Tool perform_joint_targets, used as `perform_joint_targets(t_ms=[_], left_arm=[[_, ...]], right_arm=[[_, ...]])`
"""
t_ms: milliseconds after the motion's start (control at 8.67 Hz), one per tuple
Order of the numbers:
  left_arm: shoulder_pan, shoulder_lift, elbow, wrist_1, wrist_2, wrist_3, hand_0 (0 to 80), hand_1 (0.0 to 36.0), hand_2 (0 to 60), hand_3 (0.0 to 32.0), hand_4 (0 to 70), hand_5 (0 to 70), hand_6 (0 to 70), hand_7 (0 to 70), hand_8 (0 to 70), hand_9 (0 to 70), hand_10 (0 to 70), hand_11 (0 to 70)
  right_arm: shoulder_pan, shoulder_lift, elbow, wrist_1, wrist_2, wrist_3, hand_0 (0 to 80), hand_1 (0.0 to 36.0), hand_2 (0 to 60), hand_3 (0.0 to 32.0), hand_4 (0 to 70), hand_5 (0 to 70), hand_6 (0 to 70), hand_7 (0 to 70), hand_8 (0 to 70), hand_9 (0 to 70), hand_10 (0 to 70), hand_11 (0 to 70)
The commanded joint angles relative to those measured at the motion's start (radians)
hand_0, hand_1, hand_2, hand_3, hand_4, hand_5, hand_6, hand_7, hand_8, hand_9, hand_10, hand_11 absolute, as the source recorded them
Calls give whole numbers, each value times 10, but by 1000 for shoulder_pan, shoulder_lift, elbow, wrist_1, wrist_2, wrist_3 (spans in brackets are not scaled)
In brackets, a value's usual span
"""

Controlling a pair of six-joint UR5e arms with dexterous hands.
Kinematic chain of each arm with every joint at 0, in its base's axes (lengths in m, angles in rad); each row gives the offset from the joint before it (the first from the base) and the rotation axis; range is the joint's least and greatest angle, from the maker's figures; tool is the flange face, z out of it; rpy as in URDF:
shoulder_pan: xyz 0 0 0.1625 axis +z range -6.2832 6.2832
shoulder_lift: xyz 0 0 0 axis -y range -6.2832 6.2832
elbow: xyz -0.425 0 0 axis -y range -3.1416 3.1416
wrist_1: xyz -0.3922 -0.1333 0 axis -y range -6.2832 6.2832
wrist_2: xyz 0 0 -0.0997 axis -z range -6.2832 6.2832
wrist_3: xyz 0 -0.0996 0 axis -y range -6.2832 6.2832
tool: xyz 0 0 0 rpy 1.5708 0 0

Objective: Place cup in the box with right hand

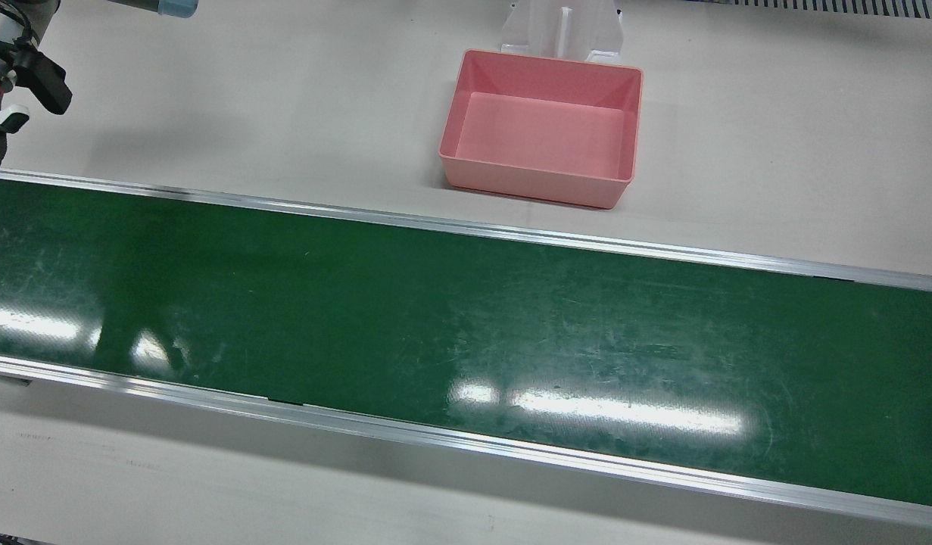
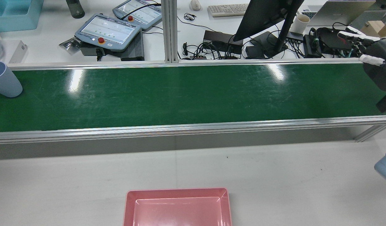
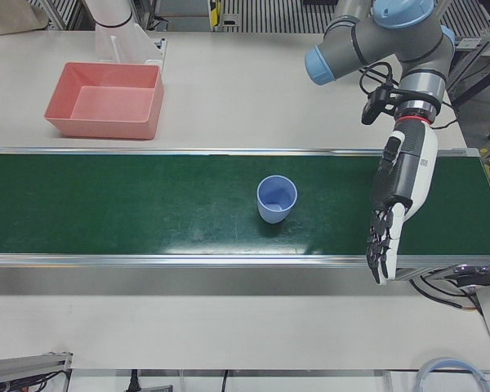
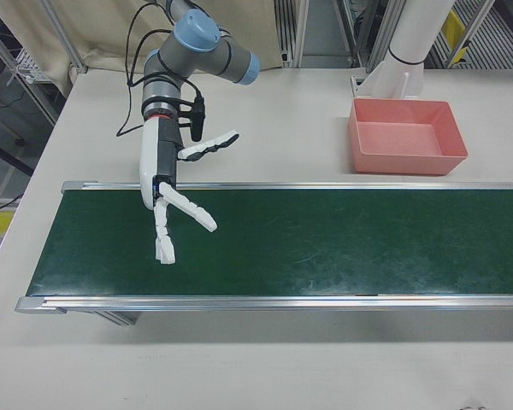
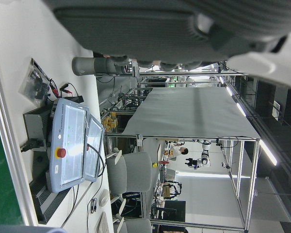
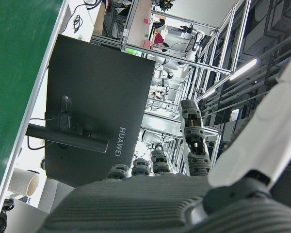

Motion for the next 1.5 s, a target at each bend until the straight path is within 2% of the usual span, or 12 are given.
perform_joint_targets(t_ms=[0,231,346,462,577,692,808,923,1038,1154,1385], left_arm=[[0,0,0,0,0,0,0,0,0,0,0,0,0,0,0,0,0,0],[0,0,0,0,0,0,0,0,0,0,0,0,0,0,0,0,0,0],[0,0,0,0,0,2,0,0,0,0,0,0,0,0,0,0,0,0],[0,0,0,0,0,2,0,0,0,0,0,0,0,0,0,0,0,0],[0,0,0,0,0,2,0,0,0,0,0,0,0,0,0,0,0,0],[0,0,0,0,0,0,0,0,0,0,0,0,0,0,0,0,0,0],[0,0,-2,0,0,0,0,0,0,0,0,0,0,0,0,0,0,0],[0,0,-2,2,0,2,0,0,0,0,0,0,0,0,0,0,0,0],[0,0,-2,2,0,0,0,0,0,0,0,0,0,0,0,0,0,0],[0,0,0,0,0,0,0,0,0,0,0,0,0,0,0,0,0,0],[0,0,0,0,0,2,0,0,0,0,0,0,0,0,0,0,0,0]], right_arm=[[-1,1,-1,0,0,0,432,14,24,0,223,16,33,139,28,79,26,42],[-1,1,-2,0,2,0,444,6,0,0,238,16,33,140,27,78,26,43],[-5,4,-13,0,2,-2,431,14,24,0,226,16,33,138,28,78,25,41],[-5,4,-15,2,5,-11,377,60,145,0,167,16,33,140,29,80,25,42],[-5,4,-48,17,8,-25,420,23,48,0,213,16,33,139,31,82,26,44],[-7,6,-159,146,8,-31,440,4,0,0,235,16,33,134,32,83,27,45],[-7,6,-215,228,6,-35,398,28,72,0,197,16,32,124,35,86,33,52],[-5,4,-217,229,6,-49,412,8,24,0,211,16,30,117,35,84,38,60],[-2,4,-217,229,5,-51,392,28,77,0,209,15,34,144,31,85,32,50],[1,1,-222,229,5,-52,413,23,52,0,243,14,37,165,29,85,22,36],[7,-2,-225,229,5,-46,460,23,0,0,244,20,37,161,33,89,18,34]])
